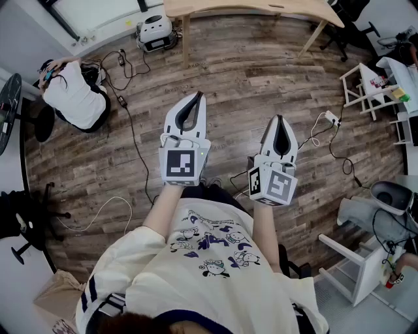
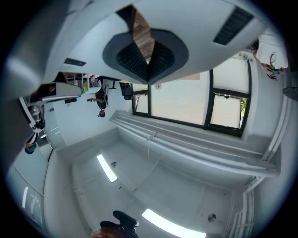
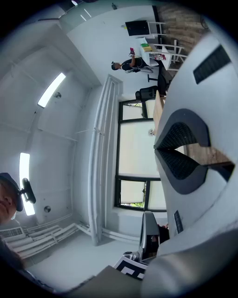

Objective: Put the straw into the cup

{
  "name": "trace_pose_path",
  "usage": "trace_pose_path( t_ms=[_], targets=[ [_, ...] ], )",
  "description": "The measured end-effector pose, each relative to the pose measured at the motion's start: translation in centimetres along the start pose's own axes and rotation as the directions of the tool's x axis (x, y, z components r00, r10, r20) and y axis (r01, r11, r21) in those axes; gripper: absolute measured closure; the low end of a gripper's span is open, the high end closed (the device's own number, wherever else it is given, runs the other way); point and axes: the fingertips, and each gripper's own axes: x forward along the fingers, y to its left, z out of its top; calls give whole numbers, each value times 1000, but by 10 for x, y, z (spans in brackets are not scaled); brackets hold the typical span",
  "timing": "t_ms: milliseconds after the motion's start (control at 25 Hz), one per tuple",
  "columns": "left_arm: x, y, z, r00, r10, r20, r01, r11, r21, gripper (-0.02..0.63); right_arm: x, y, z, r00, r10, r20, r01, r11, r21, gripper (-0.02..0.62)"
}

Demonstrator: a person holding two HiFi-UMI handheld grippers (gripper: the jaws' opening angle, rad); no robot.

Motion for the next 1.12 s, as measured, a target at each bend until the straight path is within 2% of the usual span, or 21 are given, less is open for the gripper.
trace_pose_path(
  t_ms=[600, 760, 1120],
  targets=[
    [11, -16, -5, 1000, -5, -17, 6, 1000, 9, 577, 0, -26, -4, 1000, -23, 6, 23, 999, 36, 607],
    [20, -23, -3, 1000, 0, -5, 0, 1000, 13, 577, 5, -38, -4, 1000, -21, 10, 20, 999, 41, 607],
    [23, -47, -14, 999, 17, -32, -17, 1000, 5, 577, 3, -67, -10, 1000, -5, -3, 5, 999, 36, 604]
  ],
)
